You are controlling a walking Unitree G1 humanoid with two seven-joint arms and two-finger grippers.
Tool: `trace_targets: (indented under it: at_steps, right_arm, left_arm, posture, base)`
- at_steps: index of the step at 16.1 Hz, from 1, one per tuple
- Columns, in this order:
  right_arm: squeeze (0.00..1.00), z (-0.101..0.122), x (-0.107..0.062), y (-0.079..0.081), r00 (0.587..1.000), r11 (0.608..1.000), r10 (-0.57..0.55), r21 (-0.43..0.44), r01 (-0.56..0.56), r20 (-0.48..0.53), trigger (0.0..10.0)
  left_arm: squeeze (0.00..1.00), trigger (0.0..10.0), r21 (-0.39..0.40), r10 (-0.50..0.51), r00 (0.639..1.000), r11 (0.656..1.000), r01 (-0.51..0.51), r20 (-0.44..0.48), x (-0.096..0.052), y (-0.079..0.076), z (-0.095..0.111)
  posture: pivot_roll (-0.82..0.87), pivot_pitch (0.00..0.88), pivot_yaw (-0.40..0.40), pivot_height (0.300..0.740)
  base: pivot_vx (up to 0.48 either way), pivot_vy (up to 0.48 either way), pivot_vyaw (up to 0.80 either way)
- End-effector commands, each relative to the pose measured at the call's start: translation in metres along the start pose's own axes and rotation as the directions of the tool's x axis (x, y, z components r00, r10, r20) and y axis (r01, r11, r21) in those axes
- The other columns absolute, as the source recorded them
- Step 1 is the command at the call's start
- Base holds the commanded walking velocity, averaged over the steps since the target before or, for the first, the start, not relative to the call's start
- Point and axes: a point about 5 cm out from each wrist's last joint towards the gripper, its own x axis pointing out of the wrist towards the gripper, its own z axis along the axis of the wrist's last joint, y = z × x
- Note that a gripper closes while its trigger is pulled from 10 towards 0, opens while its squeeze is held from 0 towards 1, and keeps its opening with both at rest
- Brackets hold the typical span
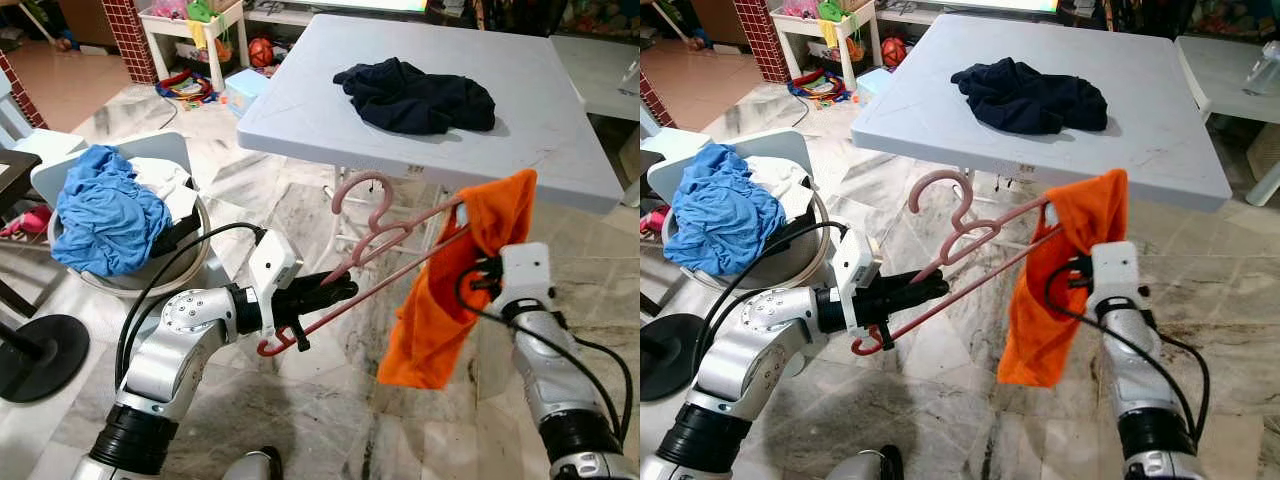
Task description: Hang hanger
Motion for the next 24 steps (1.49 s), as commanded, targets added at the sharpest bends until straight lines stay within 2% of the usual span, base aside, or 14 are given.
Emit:
trace_targets:
  at_steps: [1,6,8,11,14,16,18,20,21,23,24]
  right_arm:
    - [0.00,0.004,0.002,-0.009,0.999,0.999,-0.033,0.011,0.033,0.017,0.0]
    - [0.00,0.005,0.002,-0.013,0.997,0.998,-0.064,0.024,0.063,0.036,0.0]
    - [0.00,0.007,0.002,-0.014,0.997,0.998,-0.065,0.021,0.064,0.049,0.0]
    - [0.00,0.028,0.004,-0.019,0.982,0.995,-0.104,0.016,0.103,0.155,0.0]
    - [0.00,0.065,0.009,-0.024,0.947,0.988,-0.148,-0.008,0.157,0.284,0.0]
    - [0.00,0.076,0.013,-0.034,0.932,0.972,-0.215,-0.027,0.233,0.292,0.0]
    - [0.00,0.075,0.016,-0.042,0.927,0.957,-0.272,-0.027,0.289,0.259,0.0]
    - [0.00,0.073,0.017,-0.046,0.923,0.947,-0.308,-0.015,0.320,0.231,0.0]
    - [0.00,0.074,0.018,-0.048,0.921,0.944,-0.311,-0.038,0.328,0.234,0.0]
    - [0.00,0.074,0.020,-0.052,0.918,0.937,-0.332,-0.038,0.348,0.217,0.0]
    - [0.00,0.068,0.020,-0.052,0.924,0.935,-0.329,-0.068,0.347,0.193,0.0]
  left_arm:
    - [0.00,0.0,0.039,-0.010,1.000,0.999,0.009,0.024,0.001,0.000,0.009]
    - [0.00,0.0,0.040,0.007,1.000,0.999,-0.008,0.012,-0.002,0.001,0.006]
    - [0.00,0.0,0.065,0.019,1.000,0.998,-0.018,-0.015,-0.004,0.002,0.003]
    - [0.00,0.0,0.119,0.031,0.994,0.993,-0.018,-0.102,-0.008,0.002,-0.010]
    - [0.00,0.0,0.143,0.011,0.983,0.990,0.016,-0.185,-0.018,-0.006,-0.027]
    - [0.00,0.0,0.114,0.010,0.976,0.993,0.015,-0.216,-0.030,-0.015,-0.037]
    - [0.00,0.0,0.084,0.023,0.973,0.996,-0.004,-0.229,-0.040,-0.024,-0.044]
    - [0.00,0.0,0.091,0.042,0.971,0.996,-0.021,-0.237,-0.045,-0.027,-0.048]
    - [0.00,0.0,0.093,0.054,0.966,0.995,-0.032,-0.253,-0.050,-0.028,-0.050]
    - [0.00,0.0,0.100,0.066,0.960,0.994,-0.040,-0.272,-0.053,-0.029,-0.054]
    - [0.00,0.0,0.095,0.095,0.970,0.993,-0.075,-0.224,-0.050,-0.027,-0.047]
  posture:
    - [0.04,0.092,-0.015,0.740]
    - [0.05,0.089,-0.015,0.740]
    - [0.05,0.091,-0.018,0.740]
    - [0.05,0.096,-0.018,0.740]
    - [0.04,0.102,-0.011,0.740]
    - [0.04,0.103,-0.012,0.740]
    - [0.04,0.107,-0.023,0.740]
    - [0.05,0.107,-0.031,0.740]
    - [0.05,0.107,-0.034,0.740]
    - [0.05,0.106,-0.037,0.740]
    - [0.05,0.106,-0.039,0.740]
  base:
    - [0.000,0.000,0.00]
    - [0.000,0.000,0.00]
    - [0.000,0.000,0.00]
    - [0.000,0.000,0.00]
    - [0.000,0.000,0.00]
    - [0.000,0.000,0.00]
    - [0.000,0.000,0.00]
    - [0.000,0.000,0.00]
    - [0.000,0.000,0.00]
    - [0.000,0.000,0.00]
    - [0.000,0.000,0.00]
